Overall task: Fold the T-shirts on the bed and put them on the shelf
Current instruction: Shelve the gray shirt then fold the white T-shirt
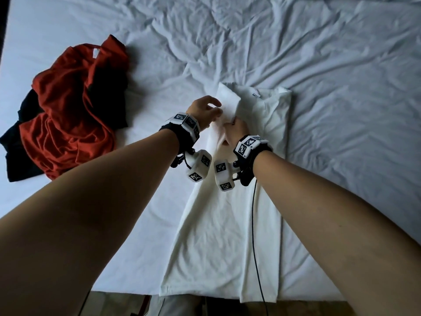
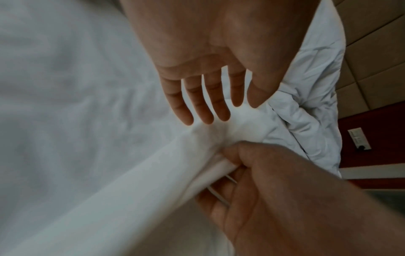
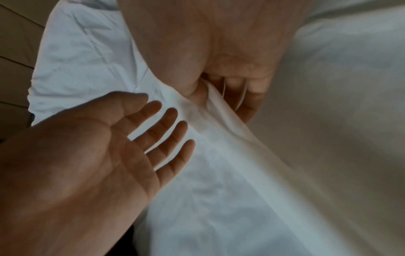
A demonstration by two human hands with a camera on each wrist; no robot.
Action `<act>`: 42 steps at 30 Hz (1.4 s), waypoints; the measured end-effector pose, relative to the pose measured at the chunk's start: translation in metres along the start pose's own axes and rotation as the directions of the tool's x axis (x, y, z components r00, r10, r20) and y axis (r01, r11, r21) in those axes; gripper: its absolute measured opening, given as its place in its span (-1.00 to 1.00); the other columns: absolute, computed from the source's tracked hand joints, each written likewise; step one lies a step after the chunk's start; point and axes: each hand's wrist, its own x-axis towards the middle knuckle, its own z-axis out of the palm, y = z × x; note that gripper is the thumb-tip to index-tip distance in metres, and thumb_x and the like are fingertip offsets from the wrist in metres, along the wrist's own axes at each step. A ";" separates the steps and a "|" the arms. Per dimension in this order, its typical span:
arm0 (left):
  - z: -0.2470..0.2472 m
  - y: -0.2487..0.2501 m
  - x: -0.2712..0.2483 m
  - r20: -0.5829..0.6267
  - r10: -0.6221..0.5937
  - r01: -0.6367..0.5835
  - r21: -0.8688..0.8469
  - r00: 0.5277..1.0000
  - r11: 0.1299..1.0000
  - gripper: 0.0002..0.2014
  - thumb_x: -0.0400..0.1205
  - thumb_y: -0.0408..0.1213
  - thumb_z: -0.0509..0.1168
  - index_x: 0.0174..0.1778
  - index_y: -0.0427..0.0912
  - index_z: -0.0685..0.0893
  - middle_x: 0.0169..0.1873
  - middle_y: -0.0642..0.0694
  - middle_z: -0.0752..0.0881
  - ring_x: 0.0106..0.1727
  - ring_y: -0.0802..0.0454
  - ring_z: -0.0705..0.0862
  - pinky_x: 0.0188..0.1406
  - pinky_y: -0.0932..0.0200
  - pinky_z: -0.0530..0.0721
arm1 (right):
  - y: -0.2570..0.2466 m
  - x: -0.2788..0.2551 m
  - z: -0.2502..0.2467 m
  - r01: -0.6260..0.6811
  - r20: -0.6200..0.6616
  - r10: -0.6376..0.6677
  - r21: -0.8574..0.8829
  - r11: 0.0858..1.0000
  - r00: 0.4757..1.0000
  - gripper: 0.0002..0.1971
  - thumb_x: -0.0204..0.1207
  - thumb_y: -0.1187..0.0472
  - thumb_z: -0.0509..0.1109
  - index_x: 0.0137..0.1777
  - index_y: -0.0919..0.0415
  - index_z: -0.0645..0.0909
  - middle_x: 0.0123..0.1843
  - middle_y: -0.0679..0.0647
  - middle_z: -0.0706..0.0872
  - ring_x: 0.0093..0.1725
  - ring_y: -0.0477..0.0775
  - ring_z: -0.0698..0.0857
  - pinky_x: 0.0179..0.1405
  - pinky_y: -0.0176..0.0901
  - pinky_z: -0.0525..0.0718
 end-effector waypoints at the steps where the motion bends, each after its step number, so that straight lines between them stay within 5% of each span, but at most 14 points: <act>1: 0.002 0.001 0.000 -0.013 -0.022 0.022 -0.021 1.000 1.000 -0.87 0.58 -0.31 0.33 0.02 -0.06 0.65 -0.22 -0.09 0.74 -0.19 -0.01 0.69 -0.18 0.06 0.69 | 0.001 -0.001 -0.006 -0.019 -0.029 0.019 -0.012 1.000 0.999 -0.58 0.37 0.18 0.18 0.20 0.21 0.66 0.12 0.23 0.77 0.11 0.33 0.73 0.13 0.19 0.72; 5: 0.007 -0.009 0.004 -0.061 -0.107 0.102 -0.082 0.992 0.991 -0.87 0.58 -0.35 0.27 -0.01 -0.08 0.64 -0.24 -0.09 0.74 -0.20 -0.03 0.70 -0.08 0.01 0.74 | 0.007 0.004 -0.028 -0.070 -0.076 0.060 -0.133 0.989 0.995 -0.62 0.57 0.22 0.11 0.29 0.30 0.60 0.32 0.28 0.67 0.27 0.33 0.64 0.26 0.01 0.57; 16: 0.019 -0.037 0.006 -0.031 -0.192 0.192 -0.023 0.981 0.981 -0.89 0.61 -0.34 0.22 0.01 -0.12 0.60 -0.26 -0.09 0.73 -0.20 -0.04 0.71 -0.09 0.03 0.74 | 0.016 0.010 -0.052 -0.091 -0.088 0.063 -0.369 0.925 0.994 -0.59 0.63 -0.03 0.07 0.30 0.13 0.58 0.28 0.18 0.70 0.25 0.30 0.67 0.26 0.00 0.55; 21: 0.019 -0.042 -0.005 -0.018 -0.228 0.228 0.018 0.974 0.973 -0.91 0.62 -0.33 0.22 -0.01 -0.13 0.60 -0.25 -0.08 0.73 -0.18 -0.03 0.72 -0.09 0.03 0.74 | 0.024 0.002 -0.050 -0.127 -0.124 0.091 -0.327 0.936 0.988 -0.66 0.31 0.01 0.15 -0.06 0.19 0.59 -0.23 0.15 0.70 -0.24 0.26 0.69 -0.13 0.02 0.68; 27: 0.024 -0.062 -0.053 0.023 -0.257 0.255 0.071 0.966 0.964 -0.95 0.60 -0.35 0.27 -0.17 -0.14 0.60 -0.31 -0.07 0.71 -0.18 -0.05 0.71 -0.16 0.07 0.73 | 0.065 -0.028 -0.049 -0.181 -0.072 0.171 -0.180 0.967 0.983 -0.80 0.25 0.05 0.21 -0.47 -0.11 0.65 -0.25 0.16 0.79 -0.06 0.29 0.79 0.03 0.26 0.77; 29: 0.024 -0.069 -0.063 0.015 -0.269 0.267 0.083 0.963 0.960 -0.90 0.59 -0.34 0.29 -0.24 -0.11 0.59 -0.33 -0.07 0.71 -0.20 -0.03 0.72 -0.19 0.09 0.74 | 0.058 -0.052 -0.047 -0.197 -0.036 0.194 -0.133 0.971 0.980 -0.78 0.38 0.08 0.23 -0.41 -0.05 0.66 -0.23 0.12 0.77 -0.03 0.26 0.80 0.06 0.25 0.77; 33: 0.030 -0.099 -0.099 0.008 -0.282 0.279 0.127 0.959 0.952 -0.89 0.57 -0.34 0.33 -0.26 -0.12 0.59 -0.35 -0.07 0.70 -0.23 -0.02 0.72 -0.20 0.07 0.75 | 0.083 -0.087 -0.038 -0.213 0.037 0.213 -0.017 0.977 0.976 -0.79 0.60 0.25 0.25 0.14 0.19 0.65 -0.07 0.15 0.72 -0.04 0.14 0.74 -0.02 0.01 0.78; 38: 0.038 -0.132 -0.145 -0.016 -0.295 0.292 0.187 0.955 0.938 -0.92 0.55 -0.34 0.36 -0.25 -0.14 0.60 -0.36 -0.08 0.71 -0.26 -0.02 0.72 -0.17 0.03 0.77 | 0.118 -0.123 -0.028 -0.198 0.077 0.196 0.019 0.980 0.978 -0.81 0.57 0.32 0.25 0.10 0.22 0.64 -0.27 0.09 0.67 -0.24 0.02 0.67 -0.08 -0.02 0.75; 42: 0.042 -0.165 -0.179 -0.026 -0.321 0.315 0.281 0.947 0.906 -0.91 0.50 -0.25 0.41 -0.25 -0.13 0.64 -0.32 -0.11 0.77 -0.21 -0.10 0.78 -0.08 -0.08 0.81 | 0.145 -0.149 -0.020 -0.173 0.106 0.171 0.010 0.985 0.980 -0.85 0.56 0.33 0.23 -0.15 0.14 0.60 -0.32 0.07 0.64 -0.31 0.01 0.63 -0.26 -0.12 0.68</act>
